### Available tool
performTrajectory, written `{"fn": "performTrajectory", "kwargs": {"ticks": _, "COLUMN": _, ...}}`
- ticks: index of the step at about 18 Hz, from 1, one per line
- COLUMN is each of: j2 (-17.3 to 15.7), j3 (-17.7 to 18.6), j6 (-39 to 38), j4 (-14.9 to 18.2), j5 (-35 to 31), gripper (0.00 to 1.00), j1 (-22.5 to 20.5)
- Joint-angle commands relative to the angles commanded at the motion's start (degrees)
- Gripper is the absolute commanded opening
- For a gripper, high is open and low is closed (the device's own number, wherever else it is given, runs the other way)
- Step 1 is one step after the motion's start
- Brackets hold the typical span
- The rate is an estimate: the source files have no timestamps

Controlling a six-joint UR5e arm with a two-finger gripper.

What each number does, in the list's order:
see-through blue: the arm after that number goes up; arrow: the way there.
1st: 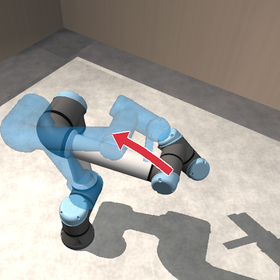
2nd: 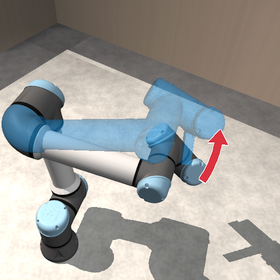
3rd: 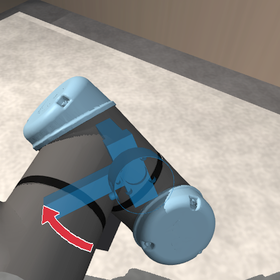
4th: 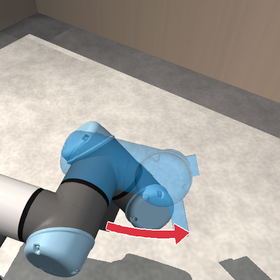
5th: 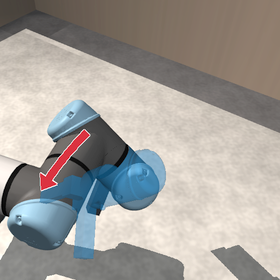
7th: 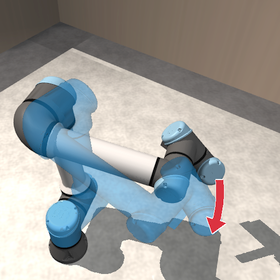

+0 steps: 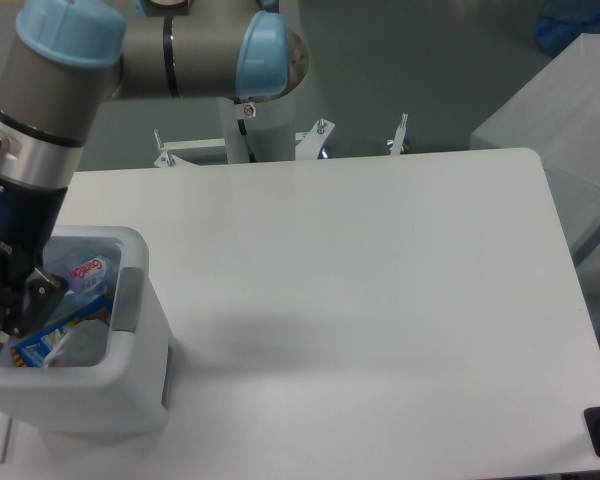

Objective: Place the trash in the trash can
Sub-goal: 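Lower the bottle into the bin and release it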

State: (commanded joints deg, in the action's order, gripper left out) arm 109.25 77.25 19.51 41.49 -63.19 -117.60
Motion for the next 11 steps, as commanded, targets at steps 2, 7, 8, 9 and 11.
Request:
{"fn": "performTrajectory", "kwargs": {"ticks": 2, "j2": 0.2, "j3": 0.6, "j6": 0.3, "j4": 0.1, "j5": 0.0, "gripper": 0.60, "j1": 0.0}}
{"fn": "performTrajectory", "kwargs": {"ticks": 7, "j2": 0.0, "j3": 2.6, "j6": 0.4, "j4": 0.0, "j5": 0.0, "gripper": 0.71, "j1": 0.0}}
{"fn": "performTrajectory", "kwargs": {"ticks": 8, "j2": -0.3, "j3": 3.2, "j6": 0.4, "j4": 0.0, "j5": 0.0, "gripper": 0.74, "j1": -0.1}}
{"fn": "performTrajectory", "kwargs": {"ticks": 9, "j2": -0.6, "j3": 3.3, "j6": 0.4, "j4": 0.0, "j5": 0.0, "gripper": 0.82, "j1": -0.1}}
{"fn": "performTrajectory", "kwargs": {"ticks": 11, "j2": -1.3, "j3": 3.2, "j6": 0.2, "j4": 0.0, "j5": 0.0, "gripper": 0.94, "j1": -0.2}}
